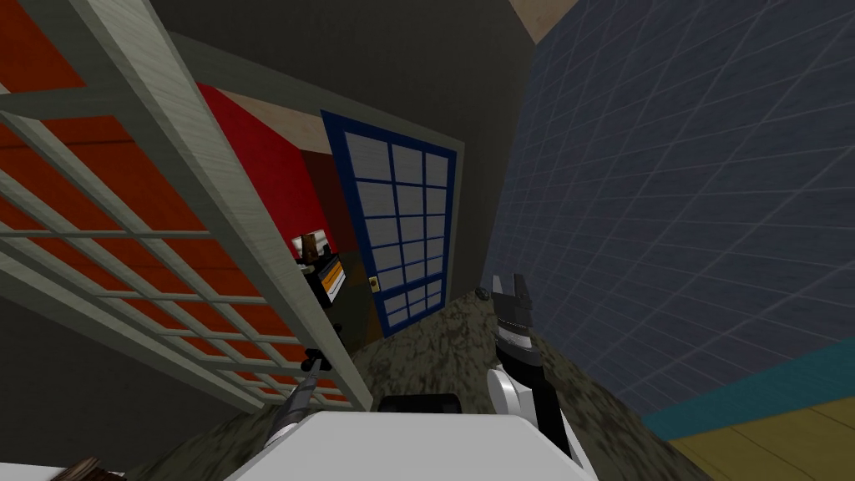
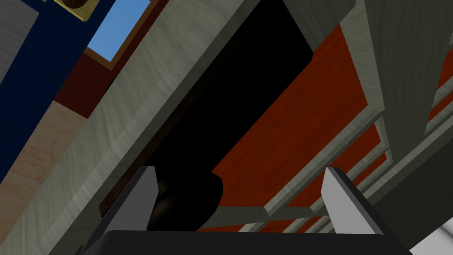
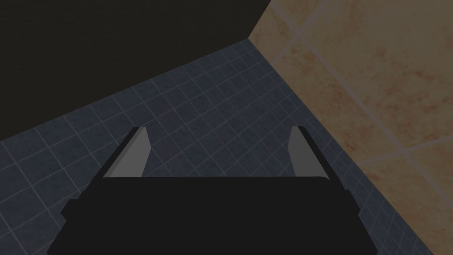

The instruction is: Pull the door open

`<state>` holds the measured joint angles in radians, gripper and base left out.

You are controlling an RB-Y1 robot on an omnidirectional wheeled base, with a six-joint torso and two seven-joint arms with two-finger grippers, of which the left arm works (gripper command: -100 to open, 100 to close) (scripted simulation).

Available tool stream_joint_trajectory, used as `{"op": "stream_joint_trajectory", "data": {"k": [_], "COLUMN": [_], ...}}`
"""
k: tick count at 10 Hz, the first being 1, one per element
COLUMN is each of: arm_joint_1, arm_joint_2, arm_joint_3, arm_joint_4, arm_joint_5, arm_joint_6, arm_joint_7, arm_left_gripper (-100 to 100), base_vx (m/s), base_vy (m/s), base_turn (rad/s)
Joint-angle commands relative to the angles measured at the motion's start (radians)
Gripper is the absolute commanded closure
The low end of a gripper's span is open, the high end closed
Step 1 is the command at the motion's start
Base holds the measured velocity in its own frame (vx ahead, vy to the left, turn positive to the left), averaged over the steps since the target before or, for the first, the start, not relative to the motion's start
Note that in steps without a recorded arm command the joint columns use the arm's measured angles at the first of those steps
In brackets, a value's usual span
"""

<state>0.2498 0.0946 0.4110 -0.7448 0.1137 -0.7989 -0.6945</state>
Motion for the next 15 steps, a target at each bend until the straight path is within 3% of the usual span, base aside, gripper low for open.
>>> {"op": "stream_joint_trajectory", "data": {"k": [1,9,10,15], "arm_joint_1": [0.025,0.025,0.023,0.007], "arm_joint_2": [0.01,0.01,-0.023,-0.015], "arm_joint_3": [0.026,0.026,-0.008,-0.025], "arm_joint_4": [-0.049,-0.049,-0.076,-0.066], "arm_joint_5": [0.019,0.019,0.007,0.019], "arm_joint_6": [0.04,0.04,0.049,0.044], "arm_joint_7": [0.018,0.018,0.038,0.143], "arm_left_gripper": [100,100,100,100], "base_vx": [-0.02,-0.003,-0.04,-0.053], "base_vy": [-0.006,0.002,-0.013,0.015], "base_turn": [-0.004,0.0,-0.089,-0.054]}}
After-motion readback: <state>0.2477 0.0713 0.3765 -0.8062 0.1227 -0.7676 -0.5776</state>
